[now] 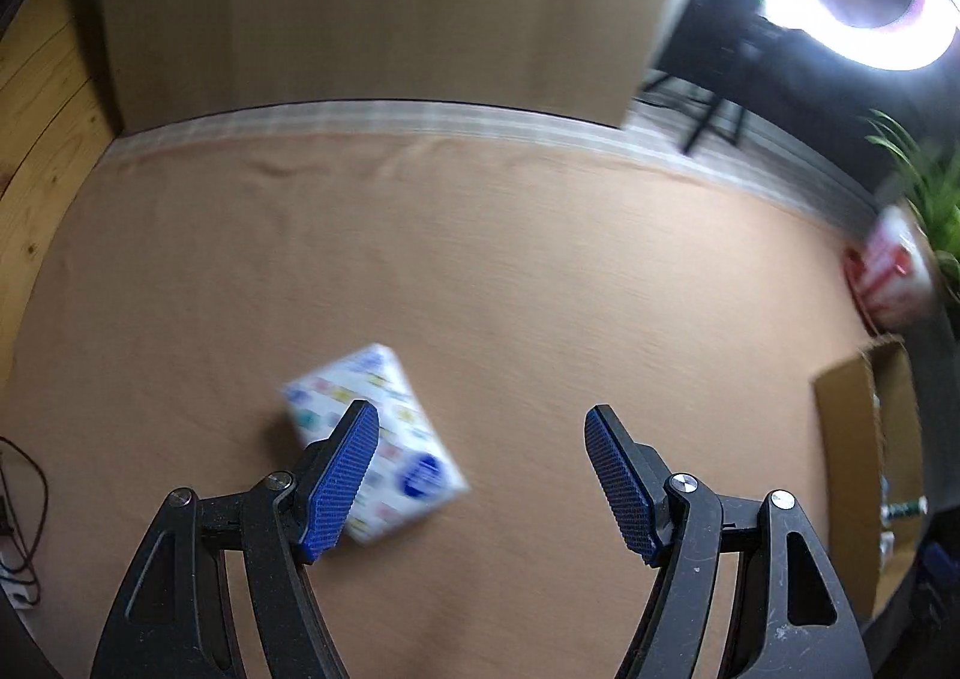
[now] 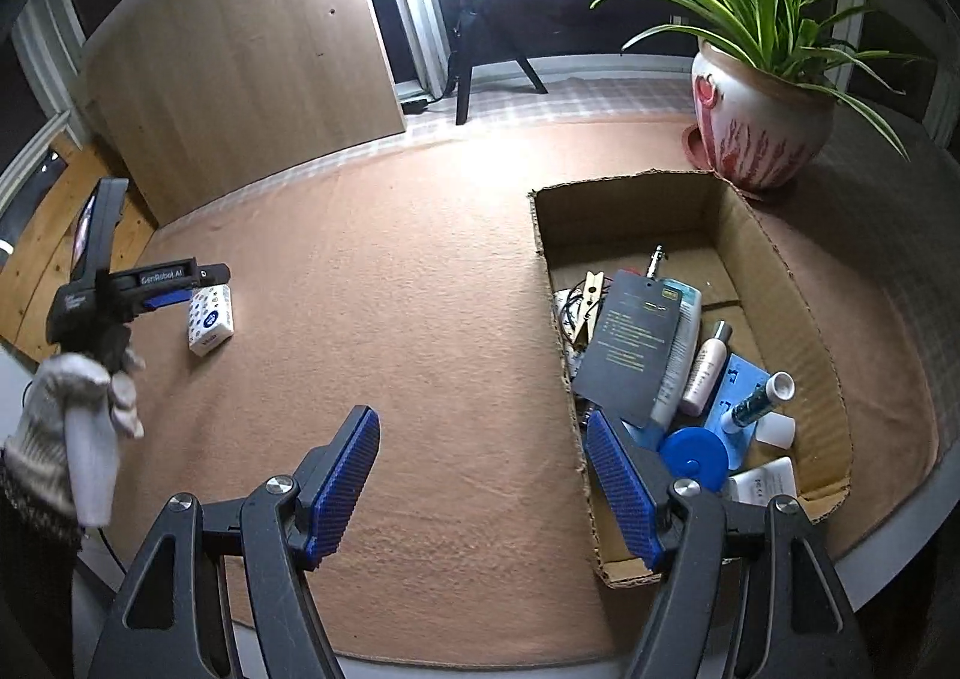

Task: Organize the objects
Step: 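Move the left tool to the tissue pack and grasp it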

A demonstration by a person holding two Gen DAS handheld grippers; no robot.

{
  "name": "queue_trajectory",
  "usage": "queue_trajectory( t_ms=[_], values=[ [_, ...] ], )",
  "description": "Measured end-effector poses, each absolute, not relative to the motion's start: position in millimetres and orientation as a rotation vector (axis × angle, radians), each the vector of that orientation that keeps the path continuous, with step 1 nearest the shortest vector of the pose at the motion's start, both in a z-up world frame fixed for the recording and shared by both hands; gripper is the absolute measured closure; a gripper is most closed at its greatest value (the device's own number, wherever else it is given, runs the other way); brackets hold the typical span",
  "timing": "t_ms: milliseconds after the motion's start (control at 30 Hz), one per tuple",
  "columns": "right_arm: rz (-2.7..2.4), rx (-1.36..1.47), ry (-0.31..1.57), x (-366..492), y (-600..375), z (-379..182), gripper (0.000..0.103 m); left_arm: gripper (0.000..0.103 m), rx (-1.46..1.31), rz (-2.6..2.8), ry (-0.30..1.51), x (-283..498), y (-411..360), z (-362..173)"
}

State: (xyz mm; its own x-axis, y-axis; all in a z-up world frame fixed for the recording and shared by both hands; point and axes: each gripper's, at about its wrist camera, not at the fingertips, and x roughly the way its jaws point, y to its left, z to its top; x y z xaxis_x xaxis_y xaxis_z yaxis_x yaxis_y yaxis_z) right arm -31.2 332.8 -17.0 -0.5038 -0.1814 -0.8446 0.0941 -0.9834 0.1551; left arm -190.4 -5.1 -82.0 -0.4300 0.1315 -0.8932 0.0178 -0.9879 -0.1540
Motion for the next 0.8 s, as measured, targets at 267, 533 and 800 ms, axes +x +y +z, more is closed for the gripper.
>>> queue_trajectory(
  t_ms=[267, 533, 800],
  values=[
    [-2.594, 1.489, -0.129, -32.9, 329.9, -18.1, 0.035, 0.029, -1.726, 2.616, -0.288, -217.5, -50.5, -100.7],
    [-2.583, 1.491, -0.102, -34.2, 323.8, -18.0, 0.035, 0.042, -1.764, 2.581, -0.293, -224.5, -49.7, -117.2],
    [-2.57, 1.491, -0.094, -34.4, 319.7, -18.9, 0.035, 0.047, -1.746, 2.546, -0.267, -216.5, -37.5, -119.0]
  ],
)
